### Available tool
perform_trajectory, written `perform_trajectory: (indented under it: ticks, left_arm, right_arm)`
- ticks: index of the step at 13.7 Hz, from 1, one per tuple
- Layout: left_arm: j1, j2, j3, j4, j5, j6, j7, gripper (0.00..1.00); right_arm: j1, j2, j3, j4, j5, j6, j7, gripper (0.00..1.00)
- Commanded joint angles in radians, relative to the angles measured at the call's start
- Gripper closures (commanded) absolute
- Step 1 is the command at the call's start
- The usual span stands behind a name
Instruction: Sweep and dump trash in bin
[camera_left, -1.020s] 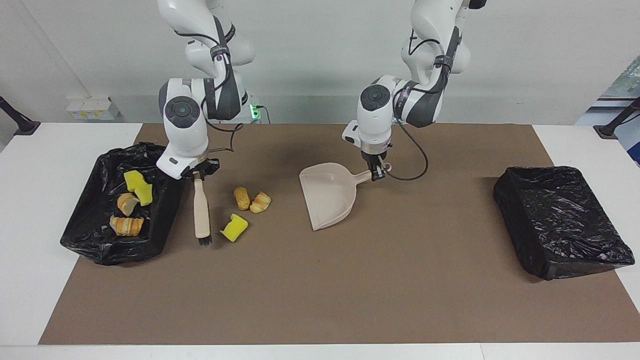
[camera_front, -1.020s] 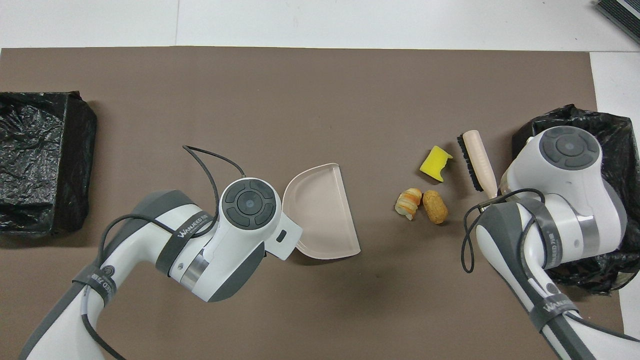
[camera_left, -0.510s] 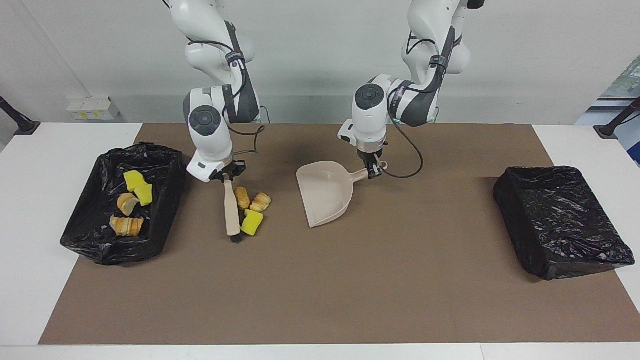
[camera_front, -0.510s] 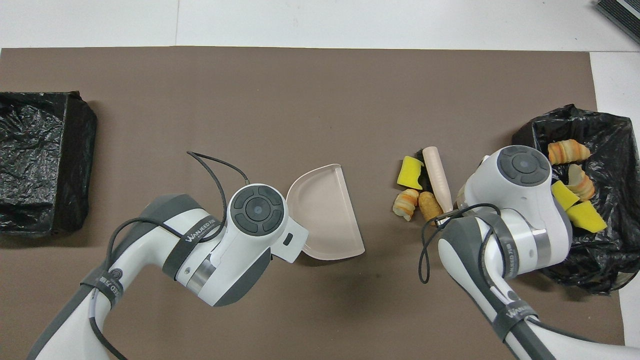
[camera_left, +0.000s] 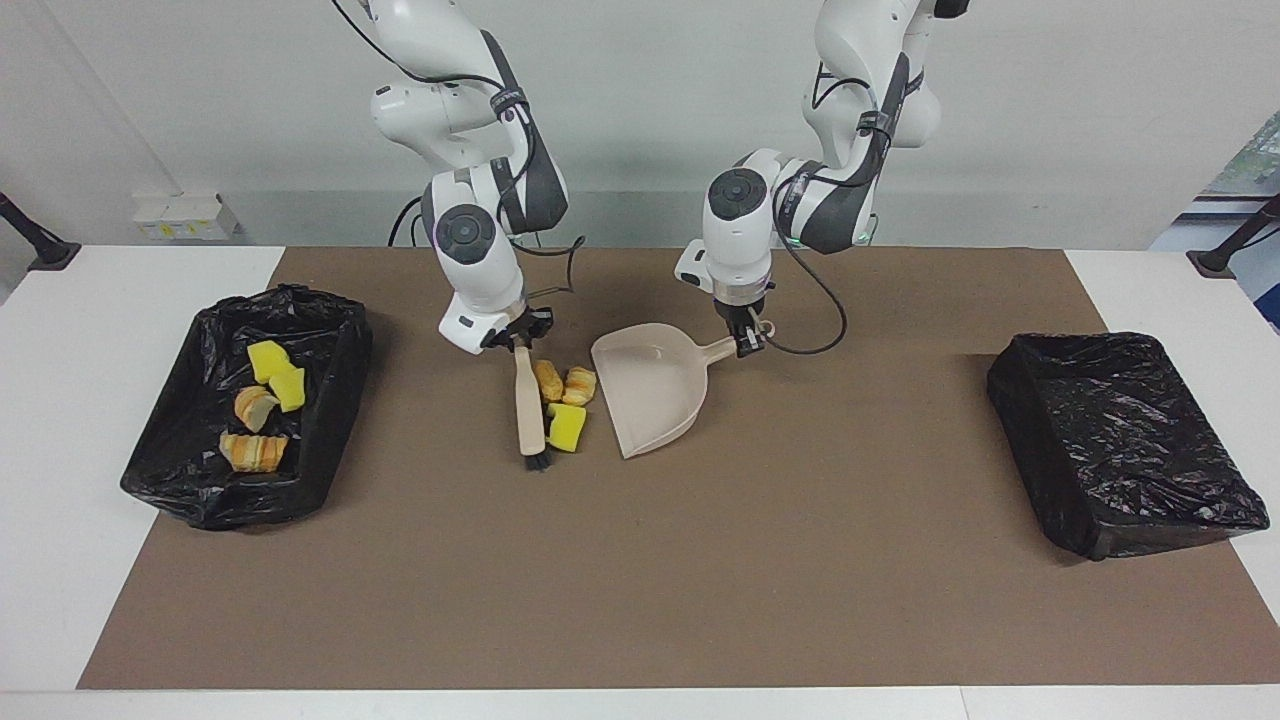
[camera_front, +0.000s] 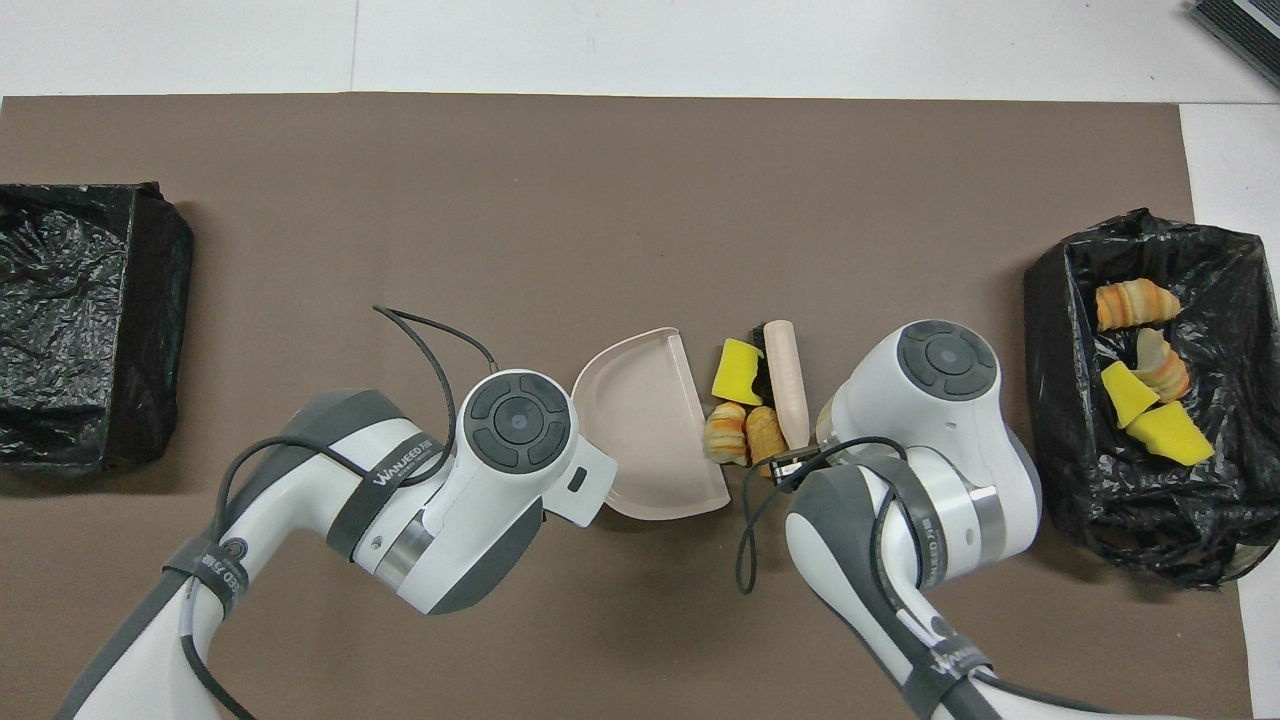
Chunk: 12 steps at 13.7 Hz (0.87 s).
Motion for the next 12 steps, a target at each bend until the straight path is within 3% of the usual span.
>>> perform_trajectory:
  ticks: [1, 6, 8, 10, 12]
  left_arm:
    - [-0.016, -0.021, 0.011, -0.025, 0.032, 0.003, -0.033, 1.0]
    - [-0.008, -0.018, 0.01, -0.028, 0.029, 0.028, -0.102, 1.0]
    - [0.002, -0.018, 0.01, -0.029, 0.029, 0.026, -0.094, 1.0]
    - [0.004, -0.017, 0.01, -0.029, 0.026, 0.029, -0.09, 1.0]
    - [0.005, -0.015, 0.01, -0.031, 0.021, 0.046, -0.073, 1.0]
  right_arm:
    - [0.057, 0.023, 0.002, 0.001, 0.1, 0.014, 0.025, 1.0]
    - [0.087, 0.02, 0.002, 0.013, 0.302, -0.024, -0.107, 1.0]
    - [0.055, 0.002, -0.007, 0.024, 0.299, -0.081, -0.138, 1.0]
    - [-0.039, -0.029, -0.009, 0.033, 0.273, -0.185, -0.147, 1.0]
    - [-0.141, -0.073, -0.009, 0.033, 0.168, -0.252, -0.213, 1.0]
